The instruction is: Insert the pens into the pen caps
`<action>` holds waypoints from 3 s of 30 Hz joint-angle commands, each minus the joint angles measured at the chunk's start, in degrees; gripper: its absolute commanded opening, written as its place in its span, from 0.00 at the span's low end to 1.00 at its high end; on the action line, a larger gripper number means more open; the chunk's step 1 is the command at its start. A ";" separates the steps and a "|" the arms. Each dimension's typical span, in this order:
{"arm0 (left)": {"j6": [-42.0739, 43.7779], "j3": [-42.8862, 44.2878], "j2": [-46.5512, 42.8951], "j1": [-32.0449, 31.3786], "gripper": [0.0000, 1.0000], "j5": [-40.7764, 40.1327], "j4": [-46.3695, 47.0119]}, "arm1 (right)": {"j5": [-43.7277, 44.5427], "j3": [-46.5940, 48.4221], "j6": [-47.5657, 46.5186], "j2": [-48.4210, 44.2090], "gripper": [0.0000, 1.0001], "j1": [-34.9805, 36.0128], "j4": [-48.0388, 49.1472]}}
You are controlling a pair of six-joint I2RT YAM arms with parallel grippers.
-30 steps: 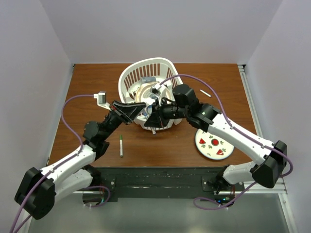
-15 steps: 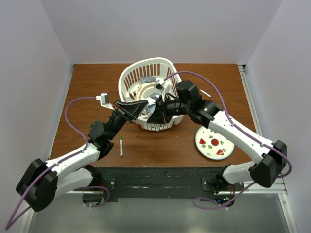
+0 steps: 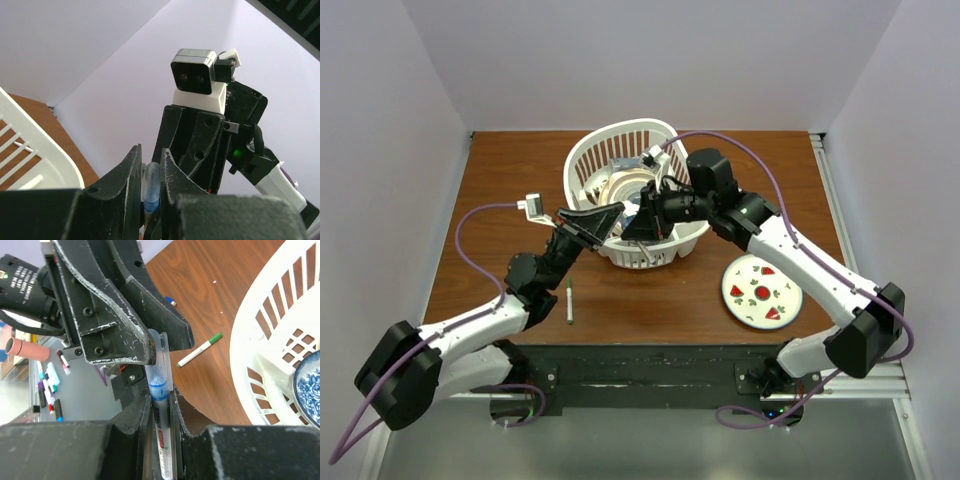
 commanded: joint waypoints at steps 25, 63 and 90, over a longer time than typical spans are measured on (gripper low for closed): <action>16.90 37.03 1.96 -2.86 0.24 32.50 -50.50 | -2.23 -14.66 0.93 -7.99 0.00 -6.55 33.17; 37.39 42.32 1.26 -0.14 0.67 27.40 -71.70 | -2.32 -15.55 19.40 -13.53 0.00 -5.93 45.83; 34.85 34.32 -0.41 -0.22 0.00 34.08 -59.21 | 3.57 -11.33 15.18 -14.77 0.52 -3.12 35.90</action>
